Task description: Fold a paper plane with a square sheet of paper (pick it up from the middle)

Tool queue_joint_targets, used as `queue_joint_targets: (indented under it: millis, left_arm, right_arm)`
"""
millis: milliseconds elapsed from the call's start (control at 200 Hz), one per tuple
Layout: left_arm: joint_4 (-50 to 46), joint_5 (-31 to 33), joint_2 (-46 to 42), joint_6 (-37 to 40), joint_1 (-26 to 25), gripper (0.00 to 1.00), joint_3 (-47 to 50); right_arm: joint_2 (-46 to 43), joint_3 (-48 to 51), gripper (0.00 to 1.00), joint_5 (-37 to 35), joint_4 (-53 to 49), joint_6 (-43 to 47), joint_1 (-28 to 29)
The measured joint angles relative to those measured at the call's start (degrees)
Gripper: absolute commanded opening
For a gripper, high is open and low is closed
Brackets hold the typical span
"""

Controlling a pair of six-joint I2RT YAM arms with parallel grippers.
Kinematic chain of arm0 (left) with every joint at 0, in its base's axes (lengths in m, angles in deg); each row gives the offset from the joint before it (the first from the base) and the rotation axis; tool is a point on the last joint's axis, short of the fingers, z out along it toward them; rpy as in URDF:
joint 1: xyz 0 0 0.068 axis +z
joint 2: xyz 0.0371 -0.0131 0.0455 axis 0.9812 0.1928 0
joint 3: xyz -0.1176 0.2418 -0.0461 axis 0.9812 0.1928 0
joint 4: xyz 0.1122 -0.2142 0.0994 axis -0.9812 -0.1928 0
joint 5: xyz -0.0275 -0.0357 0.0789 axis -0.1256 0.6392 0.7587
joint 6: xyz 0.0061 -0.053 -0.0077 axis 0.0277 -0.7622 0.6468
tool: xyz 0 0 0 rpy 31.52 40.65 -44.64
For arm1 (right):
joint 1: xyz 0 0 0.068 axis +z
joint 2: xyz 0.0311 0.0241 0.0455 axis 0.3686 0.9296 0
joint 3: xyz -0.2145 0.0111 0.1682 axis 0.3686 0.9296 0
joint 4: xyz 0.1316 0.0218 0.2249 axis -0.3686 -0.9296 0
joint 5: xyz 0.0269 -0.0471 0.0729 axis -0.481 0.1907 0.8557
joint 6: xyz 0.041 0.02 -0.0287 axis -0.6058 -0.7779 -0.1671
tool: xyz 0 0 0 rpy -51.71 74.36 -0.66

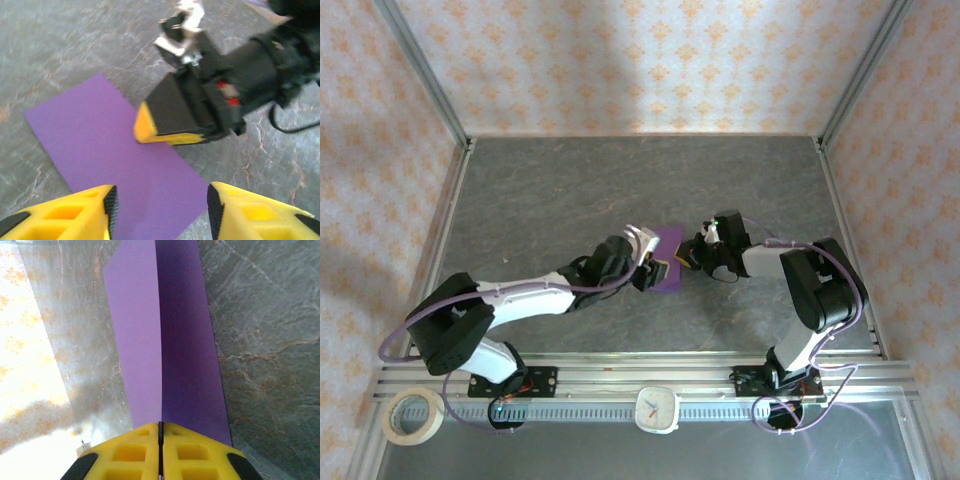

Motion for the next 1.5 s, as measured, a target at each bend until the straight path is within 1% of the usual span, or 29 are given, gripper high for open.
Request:
queue_joint_targets:
  millis: [130, 230, 285, 400, 636, 771, 851, 941, 1071, 1161, 1276, 1396, 1471, 1501]
  left_arm:
    - [0.0, 11.3, 0.7, 6.2, -9.0, 0.64, 0.0]
    - [0.1, 18.7, 3.3, 10.1, -14.8, 0.65, -0.1]
    - [0.0, 21.5, 5.5, 11.7, -16.5, 0.65, -0.3]
    - [-0.5, 26.1, 10.1, 14.8, -17.6, 0.67, -1.4]
    - [-0.6, 33.0, 16.8, 19.8, -18.3, 0.69, -6.5]
    - [-0.6, 36.3, 19.1, 21.9, -18.4, 0.69, -8.1]
    - [-0.6, 37.9, 20.3, 22.8, -18.4, 0.67, -8.8]
    - [-0.6, 39.1, 21.3, 23.8, -18.4, 0.62, -8.9]
    - [-0.6, 40.3, 21.6, 24.9, -18.4, 0.47, -8.9]
    - [-0.5, 40.7, 21.6, 25.3, -18.4, 0.43, -8.9]
    - [-0.3, 41.1, 21.6, 25.7, -18.4, 0.31, -8.9]
    - [-0.2, 41.7, 21.6, 26.0, -18.4, 0.16, -8.9]
    - [0.0, 41.7, 21.6, 26.3, -18.4, 0.06, -8.9]
    - [0.0, 41.7, 21.6, 26.2, -18.4, 0.04, -8.9]
  right_arm:
    - [0.0, 0.0, 0.09, 0.3, -0.2, 0.0, 0.0]
    - [0.0, -0.1, 0.09, 0.6, -0.2, 0.0, 0.0]
    - [0.0, -0.2, 0.09, 0.7, -0.3, 0.0, 0.0]
    - [0.0, -0.4, 0.09, 0.7, -0.4, 0.0, 0.0]
    - [0.0, -0.6, 0.09, 0.7, -1.3, 0.0, 0.0]
    - [0.0, -0.7, 0.09, 0.7, -1.7, 0.0, 0.0]
    - [0.0, -0.8, 0.09, 0.7, -1.7, 0.0, 0.0]
    - [0.0, -0.8, 0.1, 0.7, -1.9, 0.0, 0.0]
    - [0.0, -0.9, 0.1, 0.7, -2.1, 0.0, 0.0]
    - [0.0, -0.9, 0.11, 0.7, -2.1, 0.0, 0.0]
    - [0.0, -0.9, 0.11, 0.7, -2.1, 0.0, 0.0]
    - [0.0, -0.9, 0.16, 0.7, -2.1, 0.0, 0.0]
    - [0.0, -0.9, 0.22, 0.7, -2.2, 0.0, 0.0]
    - [0.0, -0.9, 0.25, 0.7, -2.3, -0.1, 0.0]
